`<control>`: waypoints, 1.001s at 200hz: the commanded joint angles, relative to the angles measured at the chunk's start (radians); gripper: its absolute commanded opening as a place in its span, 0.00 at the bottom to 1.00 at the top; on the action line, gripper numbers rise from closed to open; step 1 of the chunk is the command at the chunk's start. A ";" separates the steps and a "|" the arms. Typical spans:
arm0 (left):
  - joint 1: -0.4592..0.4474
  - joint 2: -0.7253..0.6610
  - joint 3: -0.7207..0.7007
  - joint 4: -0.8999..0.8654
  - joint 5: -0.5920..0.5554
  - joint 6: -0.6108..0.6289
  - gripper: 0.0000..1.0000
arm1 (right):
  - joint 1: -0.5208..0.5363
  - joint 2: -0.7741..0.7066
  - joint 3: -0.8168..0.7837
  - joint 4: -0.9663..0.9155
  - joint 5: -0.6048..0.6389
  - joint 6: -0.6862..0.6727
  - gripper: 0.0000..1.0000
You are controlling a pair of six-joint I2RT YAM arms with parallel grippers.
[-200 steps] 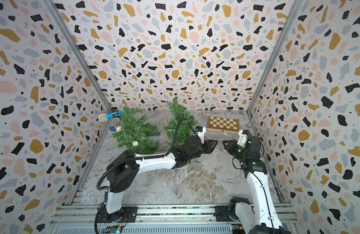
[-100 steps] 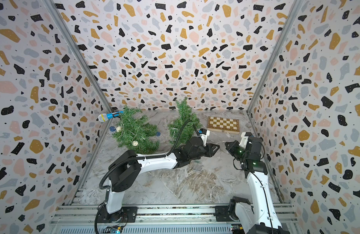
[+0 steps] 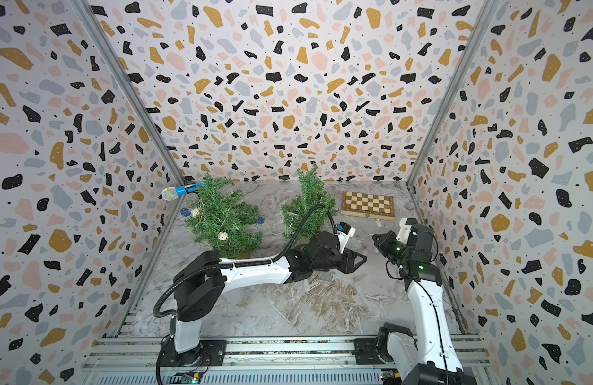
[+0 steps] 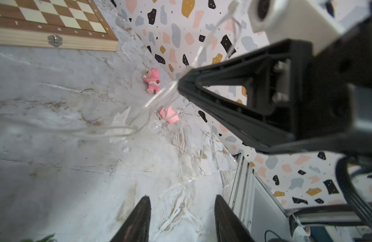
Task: Wrap string light around the christmas tree
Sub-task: Wrap the light string around the Christmas tree.
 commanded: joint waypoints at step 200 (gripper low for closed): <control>-0.047 0.130 0.061 0.116 -0.269 0.581 0.63 | 0.018 -0.080 0.040 -0.020 -0.170 0.056 0.00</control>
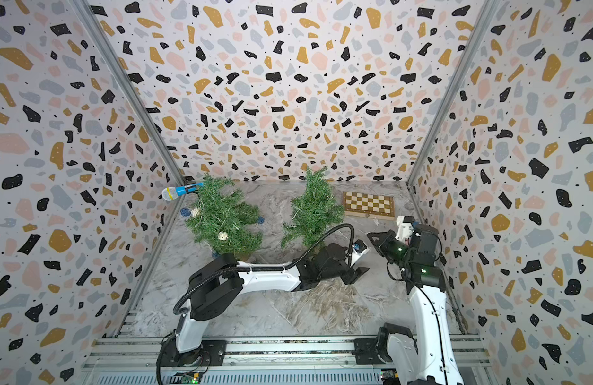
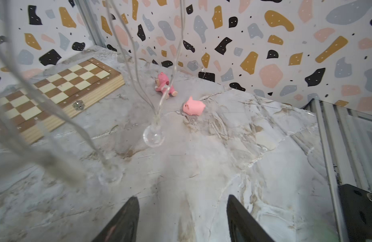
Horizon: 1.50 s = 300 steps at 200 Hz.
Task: Wrap string light around the christmas tree
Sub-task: Wrap the light string around the Christmas tree.
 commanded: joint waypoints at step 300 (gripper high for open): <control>0.023 0.019 0.022 0.135 -0.114 0.006 0.13 | 0.051 -0.011 -0.023 0.124 -0.075 0.085 0.00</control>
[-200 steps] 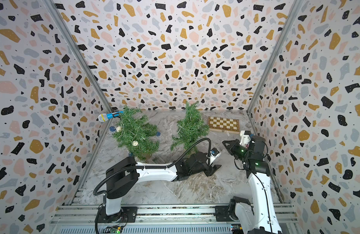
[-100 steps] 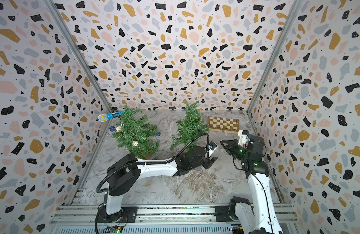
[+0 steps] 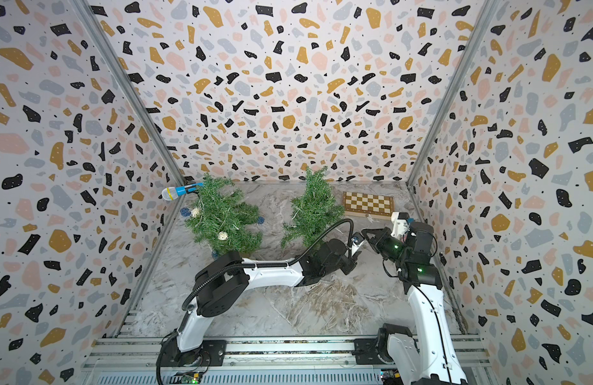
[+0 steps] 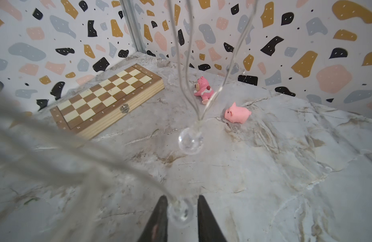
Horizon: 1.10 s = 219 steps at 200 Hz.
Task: Wrap string light around the christmas tree
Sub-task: Wrap the light string around the Christmas tree.
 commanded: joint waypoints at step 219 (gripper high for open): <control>-0.054 -0.398 -0.183 -0.251 0.286 -0.167 0.00 | -0.007 0.006 -0.127 0.109 -0.053 0.009 0.35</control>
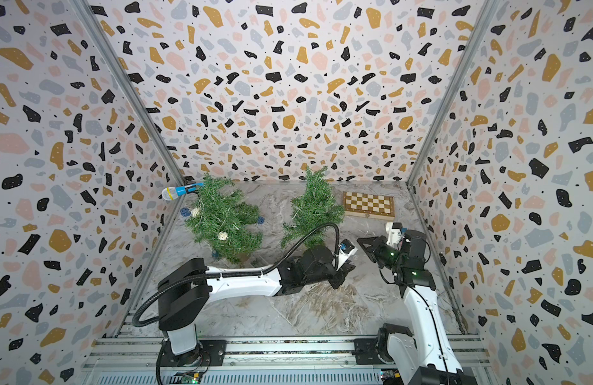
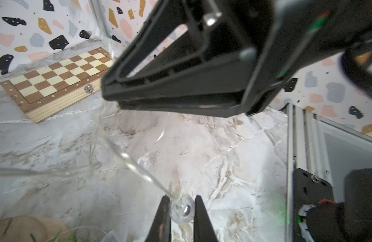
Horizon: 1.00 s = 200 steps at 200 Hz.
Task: Wrap string light around the christmas tree
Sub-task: Wrap the light string around the Christmas tree.
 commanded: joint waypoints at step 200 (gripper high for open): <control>0.052 -0.461 0.269 -0.880 0.443 0.249 0.00 | 0.492 -0.017 0.059 -0.062 0.364 -0.265 0.65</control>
